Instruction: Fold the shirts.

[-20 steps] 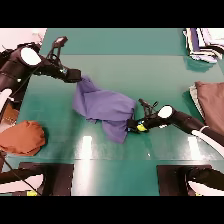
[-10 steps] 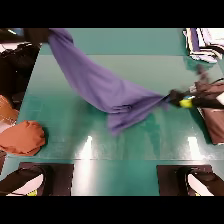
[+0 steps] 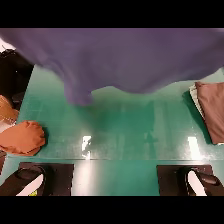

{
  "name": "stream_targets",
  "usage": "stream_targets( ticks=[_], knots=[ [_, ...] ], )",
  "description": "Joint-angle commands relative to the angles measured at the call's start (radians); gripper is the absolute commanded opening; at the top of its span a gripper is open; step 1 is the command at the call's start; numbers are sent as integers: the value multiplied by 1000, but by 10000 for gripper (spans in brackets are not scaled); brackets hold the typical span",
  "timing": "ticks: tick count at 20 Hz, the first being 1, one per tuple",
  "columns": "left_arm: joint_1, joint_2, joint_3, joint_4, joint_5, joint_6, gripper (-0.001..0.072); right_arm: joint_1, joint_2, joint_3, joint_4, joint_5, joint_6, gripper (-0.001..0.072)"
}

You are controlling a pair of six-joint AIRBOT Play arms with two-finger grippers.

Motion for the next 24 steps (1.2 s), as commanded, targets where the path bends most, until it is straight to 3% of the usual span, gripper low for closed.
stream_targets(
  ticks=[1,8,13,16,19,21,24],
  knots=[
    [1,52,49,6,2,-7,21,-47,-5,174,-15,82,-29,12],
    [1,13,-71,23,-78,-24,21,-78,-233,503,-11,320,-22,11],
    [1,-180,-363,37,-119,-24,22,-18,-462,388,-14,417,8,11],
    [1,-357,-483,46,-74,-23,22,57,-615,204,-15,369,-3,11],
    [2,-549,-501,82,80,-23,22,108,-764,105,-13,179,-22,11],
    [5,-629,-499,109,183,-24,22,140,-846,116,-12,93,-23,11],
    [35,-665,-496,113,235,-53,24,179,-951,213,-12,50,-29,13]
  ],
)
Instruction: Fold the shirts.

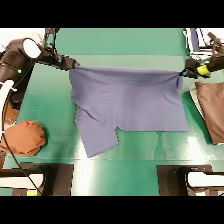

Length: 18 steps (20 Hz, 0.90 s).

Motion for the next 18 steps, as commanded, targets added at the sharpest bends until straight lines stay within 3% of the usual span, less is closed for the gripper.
stream_targets(
  ticks=[1,2,3,6,8,11,18],
  knots=[
    [36,-66,-5,16,75,-29,91,48,-131,85,6,-80,-6,25],
    [56,-66,11,14,28,-37,403,48,-150,124,11,-69,-6,193],
    [79,-66,34,13,-51,-62,576,48,-160,163,18,-41,-6,333],
    [164,-51,71,-8,-327,-70,544,40,-112,180,11,46,-37,331],
    [200,5,-7,-9,-396,-56,543,24,-29,95,6,63,-51,330],
    [198,129,-253,-47,-367,-42,544,-12,125,-102,9,69,-51,330],
    [198,256,-736,-420,-212,121,543,-77,361,-383,93,13,-59,328]
  ],
)
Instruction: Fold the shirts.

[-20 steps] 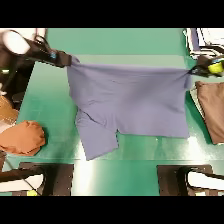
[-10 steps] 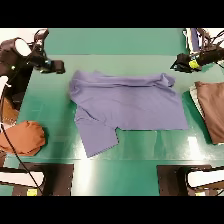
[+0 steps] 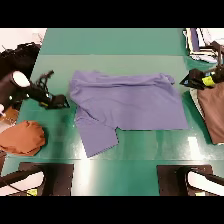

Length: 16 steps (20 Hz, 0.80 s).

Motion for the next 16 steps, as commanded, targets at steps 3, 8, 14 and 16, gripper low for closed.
stream_targets(
  ticks=[3,8,14,16],
  knots=[
    [-41,31,-215,-199,150,95,542,-23,130,-141,41,-39,-5,328],
    [-161,29,-239,-190,252,47,542,-23,176,-159,40,-27,-5,328],
    [-164,54,-195,-183,207,42,22,-101,240,-183,23,53,-7,328],
    [-164,96,-139,-154,190,38,21,-194,285,-273,-26,82,-7,328]
  ],
)
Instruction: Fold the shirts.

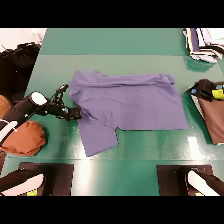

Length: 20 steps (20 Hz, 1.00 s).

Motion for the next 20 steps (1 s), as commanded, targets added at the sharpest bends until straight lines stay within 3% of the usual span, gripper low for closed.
stream_targets(
  ticks=[1,2,4,5,7,12,19,20],
  knots=[
    [-4,63,80,43,-26,-10,21,-140,72,-132,-71,55,-1,327],
    [-4,80,105,50,-30,-10,22,-206,99,-204,-96,55,-1,329],
    [-4,113,135,47,-29,-10,22,-341,126,-342,-89,57,-10,484],
    [-4,119,140,47,-27,-10,22,-396,126,-401,-84,56,-11,488],
    [-4,119,139,47,-29,-10,22,-468,126,-508,-83,13,-11,436],
    [-4,120,139,46,-29,-10,22,-439,126,-634,13,-181,-11,430],
    [-4,120,139,47,-43,-10,22,-224,-95,-553,75,-304,-10,419],
    [-4,120,139,47,-51,-10,22,-196,-117,-531,75,-312,-10,340]
  ],
)
